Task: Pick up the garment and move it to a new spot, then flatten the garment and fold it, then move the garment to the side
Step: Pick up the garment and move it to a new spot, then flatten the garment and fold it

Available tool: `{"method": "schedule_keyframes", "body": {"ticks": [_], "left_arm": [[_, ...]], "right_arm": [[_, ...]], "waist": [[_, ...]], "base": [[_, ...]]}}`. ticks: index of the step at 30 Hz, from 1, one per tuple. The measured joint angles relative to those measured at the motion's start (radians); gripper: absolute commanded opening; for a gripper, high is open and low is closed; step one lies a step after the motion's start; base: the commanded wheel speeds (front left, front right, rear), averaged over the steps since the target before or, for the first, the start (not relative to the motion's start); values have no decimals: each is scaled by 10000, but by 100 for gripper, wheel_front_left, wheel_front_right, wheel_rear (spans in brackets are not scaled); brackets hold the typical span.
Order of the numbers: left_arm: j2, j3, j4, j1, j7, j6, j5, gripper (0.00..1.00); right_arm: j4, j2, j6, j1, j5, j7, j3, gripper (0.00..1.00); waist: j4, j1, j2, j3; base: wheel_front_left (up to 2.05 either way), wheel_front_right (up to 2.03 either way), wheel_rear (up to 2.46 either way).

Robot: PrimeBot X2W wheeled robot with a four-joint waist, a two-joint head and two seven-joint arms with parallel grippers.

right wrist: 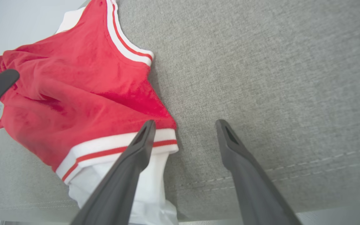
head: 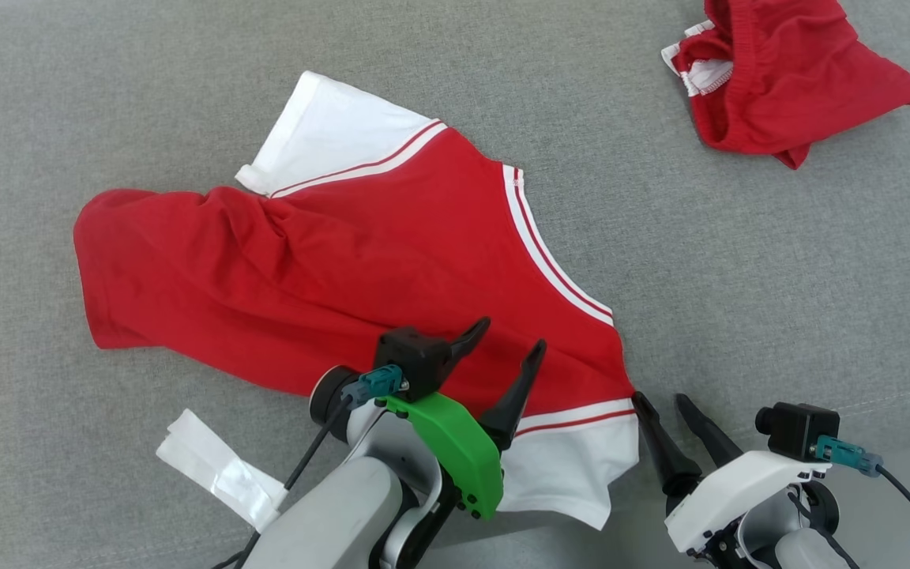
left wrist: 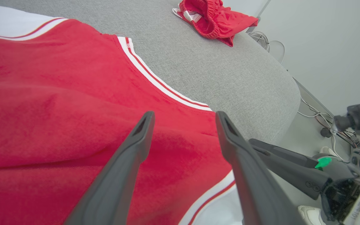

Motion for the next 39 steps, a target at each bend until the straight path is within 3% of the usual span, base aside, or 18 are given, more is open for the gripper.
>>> {"method": "schedule_keyframes", "body": {"ticks": [17, 18, 19, 20, 22, 31, 39], "left_arm": [[2, -69, -10, -10, 2, 56, -10, 100], [2, -75, -12, -10, 2, 56, -63, 100], [2, -73, -12, -10, 0, 56, -161, 100], [2, -69, -10, -10, 0, 56, -240, 100], [-2, -4, -8, -10, -65, 56, -261, 100], [424, 1147, 318, -6, -380, 345, -460, 100], [1582, 3095, 1129, 125, -650, 587, -1018, 100]], "right_arm": [[165, 69, 190, 2, 182, 136, 389, 100], [165, 69, 190, 1, 182, 136, 389, 89], [165, 71, 192, 0, 188, 138, 387, 69], [165, 73, 203, 0, 222, 159, 399, 38], [165, 84, 282, 0, 278, 224, 443, 0], [-109, 211, 382, -33, 755, 320, 205, 0], [-332, -75, 353, -239, 748, 307, -174, 0]], "waist": [[347, -1, 0, -97], [387, 0, 0, -104], [426, 0, 0, -110], [467, -1, 0, -117], [542, 0, 0, -130], [614, 0, 0, -73], [601, 0, 0, 36]], "base": [[0, 0, 0], [0, 0, 0], [0, 0, 0], [0, 0, 0], [0, 0, 0], [0, 0, 0], [0, 0, 0]]}}
